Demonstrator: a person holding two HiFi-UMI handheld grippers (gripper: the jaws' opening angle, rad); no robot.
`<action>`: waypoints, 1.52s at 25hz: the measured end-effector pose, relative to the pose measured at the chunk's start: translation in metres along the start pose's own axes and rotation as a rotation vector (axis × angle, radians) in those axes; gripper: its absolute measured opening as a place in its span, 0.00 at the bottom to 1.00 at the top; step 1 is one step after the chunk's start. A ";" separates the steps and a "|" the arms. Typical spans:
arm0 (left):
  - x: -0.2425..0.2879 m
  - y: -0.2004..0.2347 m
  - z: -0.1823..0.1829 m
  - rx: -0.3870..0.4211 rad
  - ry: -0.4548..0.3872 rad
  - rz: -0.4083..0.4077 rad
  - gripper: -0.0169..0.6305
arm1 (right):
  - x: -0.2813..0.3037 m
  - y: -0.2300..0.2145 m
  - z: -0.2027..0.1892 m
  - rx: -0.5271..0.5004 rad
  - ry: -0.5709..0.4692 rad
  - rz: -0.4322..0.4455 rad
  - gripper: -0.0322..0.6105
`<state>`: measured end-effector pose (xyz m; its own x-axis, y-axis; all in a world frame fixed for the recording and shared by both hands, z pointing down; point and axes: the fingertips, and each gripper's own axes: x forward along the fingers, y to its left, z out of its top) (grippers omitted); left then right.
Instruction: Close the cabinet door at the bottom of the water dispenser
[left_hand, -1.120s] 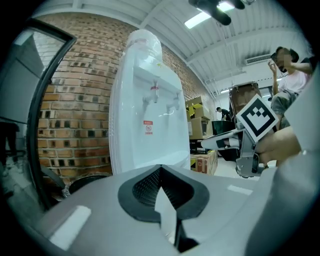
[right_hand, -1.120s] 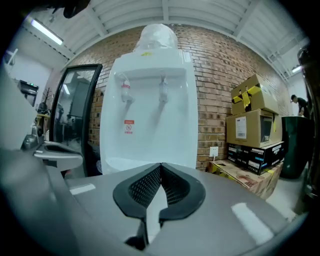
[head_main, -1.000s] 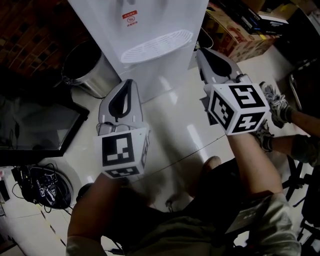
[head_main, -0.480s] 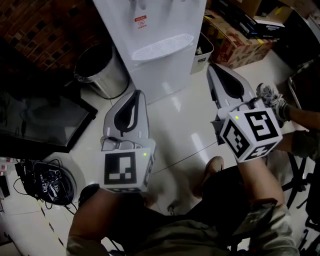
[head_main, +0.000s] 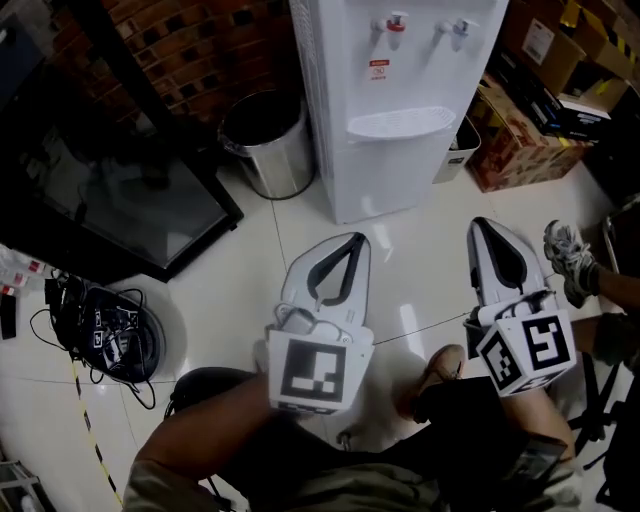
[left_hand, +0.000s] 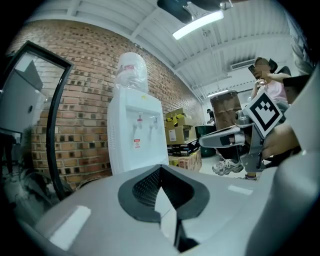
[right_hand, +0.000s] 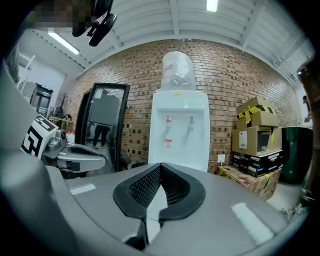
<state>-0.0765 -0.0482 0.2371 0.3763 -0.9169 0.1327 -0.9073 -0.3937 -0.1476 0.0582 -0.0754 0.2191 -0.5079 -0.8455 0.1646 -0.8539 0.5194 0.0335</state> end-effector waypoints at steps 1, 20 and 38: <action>-0.002 -0.004 -0.001 0.003 0.002 -0.011 0.03 | -0.002 0.003 -0.003 0.001 0.007 0.004 0.05; -0.015 -0.019 0.000 -0.122 -0.044 0.008 0.03 | -0.025 0.039 -0.016 -0.007 0.028 0.061 0.05; -0.004 -0.023 0.008 -0.096 -0.053 -0.004 0.03 | -0.013 0.047 -0.018 -0.002 0.046 0.084 0.05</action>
<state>-0.0561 -0.0359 0.2318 0.3868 -0.9186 0.0808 -0.9187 -0.3914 -0.0523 0.0270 -0.0382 0.2362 -0.5721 -0.7924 0.2117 -0.8081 0.5888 0.0200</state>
